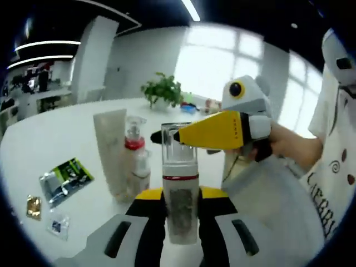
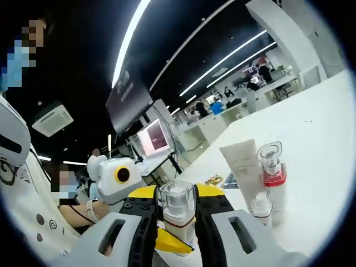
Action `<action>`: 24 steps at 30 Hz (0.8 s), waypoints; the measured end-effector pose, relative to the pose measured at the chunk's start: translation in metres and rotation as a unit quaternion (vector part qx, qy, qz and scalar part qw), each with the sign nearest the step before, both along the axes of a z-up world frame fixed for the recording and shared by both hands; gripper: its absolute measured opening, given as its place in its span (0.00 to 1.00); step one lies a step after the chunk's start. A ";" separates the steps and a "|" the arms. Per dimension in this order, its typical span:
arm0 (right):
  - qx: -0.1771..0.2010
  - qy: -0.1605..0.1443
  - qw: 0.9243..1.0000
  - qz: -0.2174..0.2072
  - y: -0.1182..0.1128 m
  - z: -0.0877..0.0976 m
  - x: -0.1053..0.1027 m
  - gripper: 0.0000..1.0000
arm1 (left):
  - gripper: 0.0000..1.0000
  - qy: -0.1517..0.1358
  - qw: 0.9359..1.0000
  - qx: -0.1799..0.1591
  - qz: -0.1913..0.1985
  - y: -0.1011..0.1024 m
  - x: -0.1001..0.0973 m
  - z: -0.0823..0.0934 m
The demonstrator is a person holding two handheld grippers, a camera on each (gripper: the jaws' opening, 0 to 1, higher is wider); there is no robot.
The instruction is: Arrange the skincare products in the storage area until every visible bottle or jar stands upright without overlapping.
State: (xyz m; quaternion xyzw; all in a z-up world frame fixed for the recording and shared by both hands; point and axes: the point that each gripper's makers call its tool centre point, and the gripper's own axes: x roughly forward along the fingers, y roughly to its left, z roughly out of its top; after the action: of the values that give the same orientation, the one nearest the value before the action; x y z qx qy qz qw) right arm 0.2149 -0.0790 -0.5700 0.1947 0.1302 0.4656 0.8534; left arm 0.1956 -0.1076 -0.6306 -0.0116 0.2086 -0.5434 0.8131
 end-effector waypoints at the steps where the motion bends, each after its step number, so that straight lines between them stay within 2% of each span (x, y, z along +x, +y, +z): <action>1: -0.003 -0.002 1.000 0.005 0.000 0.000 -0.001 0.23 | 0.17 -0.001 1.000 -0.008 -0.002 0.001 -0.001 0.001; 4: -0.010 -0.003 1.000 0.017 0.002 -0.002 -0.004 0.22 | 0.17 0.002 1.000 -0.015 -0.007 0.001 -0.002 0.000; 10: -0.062 -0.042 0.997 0.025 0.008 -0.012 -0.007 0.21 | 0.17 -0.006 1.000 0.018 -0.015 0.001 0.001 -0.015; 16: -0.107 -0.055 0.992 0.033 0.009 -0.026 -0.003 0.21 | 0.17 -0.010 0.998 0.061 -0.024 0.000 0.002 -0.032; 20: -0.141 -0.064 0.987 0.042 0.013 -0.036 -0.004 0.21 | 0.17 -0.012 0.996 0.084 -0.025 0.000 0.003 -0.043; 24: -0.186 -0.077 0.978 0.056 0.018 -0.052 -0.004 0.21 | 0.17 -0.019 0.993 0.114 -0.027 -0.001 0.005 -0.058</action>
State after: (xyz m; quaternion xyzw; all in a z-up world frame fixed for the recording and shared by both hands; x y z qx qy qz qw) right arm 0.2110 -0.0609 -0.6219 -0.0113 0.1595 0.4937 0.8548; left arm 0.2005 -0.1085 -0.6891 0.0967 0.2537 -0.5378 0.7982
